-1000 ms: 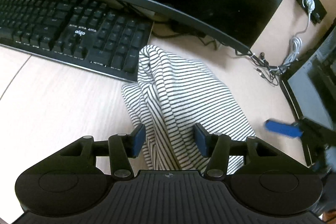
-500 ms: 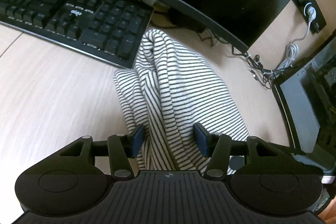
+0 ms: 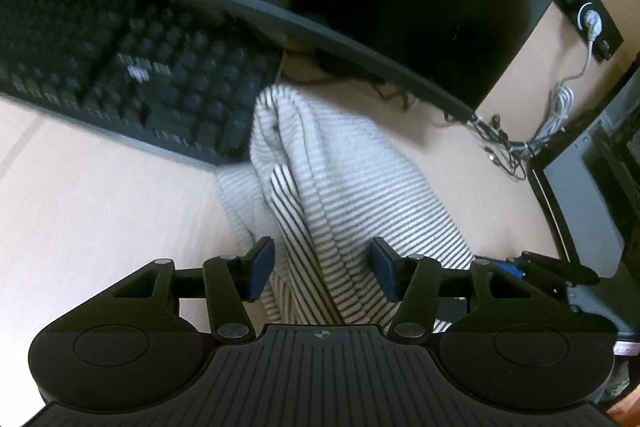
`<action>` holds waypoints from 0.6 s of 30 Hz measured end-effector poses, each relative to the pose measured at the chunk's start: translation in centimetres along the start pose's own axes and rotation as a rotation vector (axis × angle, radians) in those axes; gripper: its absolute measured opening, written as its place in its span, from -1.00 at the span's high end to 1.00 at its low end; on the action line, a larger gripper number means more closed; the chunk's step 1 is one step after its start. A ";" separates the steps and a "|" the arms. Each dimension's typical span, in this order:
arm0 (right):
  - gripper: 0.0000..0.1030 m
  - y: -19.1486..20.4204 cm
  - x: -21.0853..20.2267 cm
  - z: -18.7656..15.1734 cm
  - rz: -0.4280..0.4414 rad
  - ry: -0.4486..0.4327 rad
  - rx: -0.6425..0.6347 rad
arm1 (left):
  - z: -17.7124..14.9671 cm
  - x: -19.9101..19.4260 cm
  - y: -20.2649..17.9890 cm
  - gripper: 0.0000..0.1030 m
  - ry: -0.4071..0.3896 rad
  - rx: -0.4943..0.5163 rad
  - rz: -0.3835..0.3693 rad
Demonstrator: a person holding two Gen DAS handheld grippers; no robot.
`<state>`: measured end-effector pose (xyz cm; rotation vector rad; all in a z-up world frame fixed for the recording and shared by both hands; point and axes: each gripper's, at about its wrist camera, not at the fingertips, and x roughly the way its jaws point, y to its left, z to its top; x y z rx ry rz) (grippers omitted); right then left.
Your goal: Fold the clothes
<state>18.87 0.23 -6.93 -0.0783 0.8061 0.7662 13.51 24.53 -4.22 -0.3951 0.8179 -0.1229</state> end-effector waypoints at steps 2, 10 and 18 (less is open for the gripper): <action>-0.38 0.0 0.0 -0.2 -0.002 0.001 -0.006 | 0.6 -1.2 -0.8 -0.11 -0.037 0.022 -0.005; -0.41 1.1 -0.3 -0.5 -0.057 -0.013 -0.083 | 2.0 -0.1 -4.9 -0.13 -0.045 0.129 -0.086; -0.78 2.8 -2.8 0.1 -0.095 -0.060 -0.150 | 1.7 3.2 -2.3 0.19 0.021 0.069 -0.070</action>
